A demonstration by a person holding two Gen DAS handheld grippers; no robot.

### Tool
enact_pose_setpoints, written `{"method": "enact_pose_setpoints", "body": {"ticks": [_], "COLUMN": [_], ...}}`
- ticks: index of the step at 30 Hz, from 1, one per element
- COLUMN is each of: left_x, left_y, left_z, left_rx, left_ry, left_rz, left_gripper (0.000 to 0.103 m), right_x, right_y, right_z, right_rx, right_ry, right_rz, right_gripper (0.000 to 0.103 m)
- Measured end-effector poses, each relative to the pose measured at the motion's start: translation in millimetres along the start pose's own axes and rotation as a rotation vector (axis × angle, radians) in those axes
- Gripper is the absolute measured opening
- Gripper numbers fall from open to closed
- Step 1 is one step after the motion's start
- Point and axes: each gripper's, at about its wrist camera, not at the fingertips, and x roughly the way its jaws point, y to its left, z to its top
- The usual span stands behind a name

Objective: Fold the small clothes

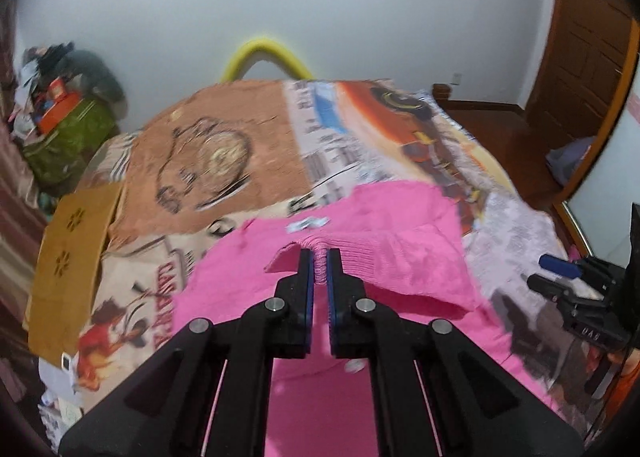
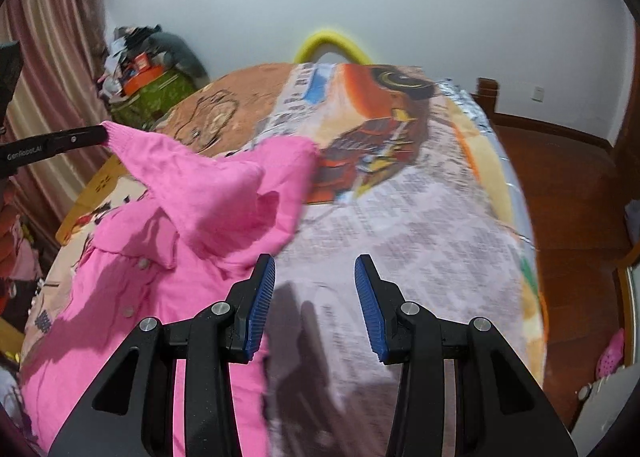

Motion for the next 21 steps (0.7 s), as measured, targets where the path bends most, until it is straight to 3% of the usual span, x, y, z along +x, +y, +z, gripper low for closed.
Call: {"method": "enact_pose_setpoints", "body": {"ticks": [12, 14, 18, 21], "left_x": [48.1, 48.1, 43.2, 50.0], "left_y": [55.9, 63.2, 92.2, 108.2], "left_z": [-88.2, -92.3, -83.6, -74.9], "left_rx": [-0.016, -0.029, -0.114, -0.174], "left_ry": [0.206, 0.209, 0.174, 0.182], "left_rz": [-0.02, -0.021, -0.048, -0.069], "left_gripper": [0.007, 0.009, 0.028, 0.029], "right_x": [54.5, 60.5, 64.7, 64.8], "right_y": [52.7, 56.7, 59.9, 60.0], "right_z": [5.0, 5.4, 2.4, 2.7], "right_rx": [-0.056, -0.065, -0.068, -0.069], "right_ry": [0.118, 0.13, 0.128, 0.115], "right_rz": [0.022, 0.012, -0.003, -0.01], "right_gripper": [0.038, 0.038, 0.038, 0.038]}}
